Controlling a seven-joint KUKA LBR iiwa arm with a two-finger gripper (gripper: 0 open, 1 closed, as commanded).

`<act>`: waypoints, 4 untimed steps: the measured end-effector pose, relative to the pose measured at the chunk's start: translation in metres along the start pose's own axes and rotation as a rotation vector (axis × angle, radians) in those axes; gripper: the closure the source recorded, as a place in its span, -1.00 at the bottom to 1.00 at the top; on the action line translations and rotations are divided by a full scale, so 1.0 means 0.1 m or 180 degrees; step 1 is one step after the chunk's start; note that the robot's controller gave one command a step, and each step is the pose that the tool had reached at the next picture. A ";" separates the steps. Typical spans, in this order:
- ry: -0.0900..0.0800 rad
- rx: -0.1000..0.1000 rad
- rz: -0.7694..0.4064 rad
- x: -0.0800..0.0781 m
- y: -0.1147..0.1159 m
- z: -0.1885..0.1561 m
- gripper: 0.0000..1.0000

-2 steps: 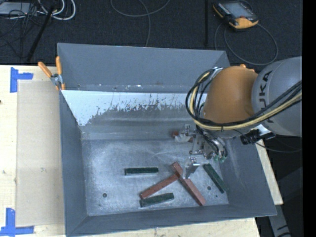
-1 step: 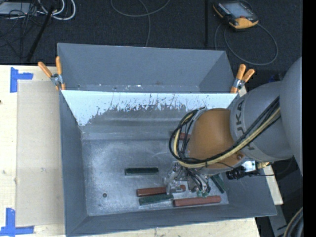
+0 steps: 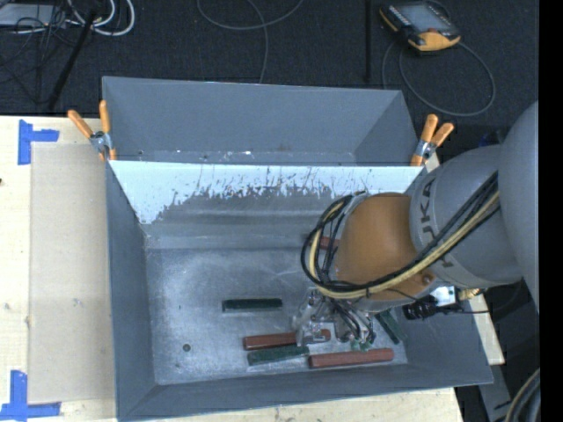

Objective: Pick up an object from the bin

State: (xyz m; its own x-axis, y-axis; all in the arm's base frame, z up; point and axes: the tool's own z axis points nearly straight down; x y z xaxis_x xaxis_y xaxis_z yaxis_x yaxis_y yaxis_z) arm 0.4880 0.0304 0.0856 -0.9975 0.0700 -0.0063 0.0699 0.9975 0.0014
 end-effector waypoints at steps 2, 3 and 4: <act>0.0033 -0.0019 -0.1097 -0.17 -0.25 0.07 1.00; -0.0096 -0.0010 -0.1088 -0.25 -0.25 0.07 -1.00; -0.0095 -0.0010 -0.1087 -0.25 -0.25 0.07 -1.00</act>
Offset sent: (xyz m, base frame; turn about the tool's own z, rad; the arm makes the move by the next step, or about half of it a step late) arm 0.0121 -0.0311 -0.0156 -0.3418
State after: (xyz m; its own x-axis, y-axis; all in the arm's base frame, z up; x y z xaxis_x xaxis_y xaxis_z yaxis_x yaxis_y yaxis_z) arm 0.5107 0.0033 0.0783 -0.9627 -0.2681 -0.0361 -0.2682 0.9634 -0.0027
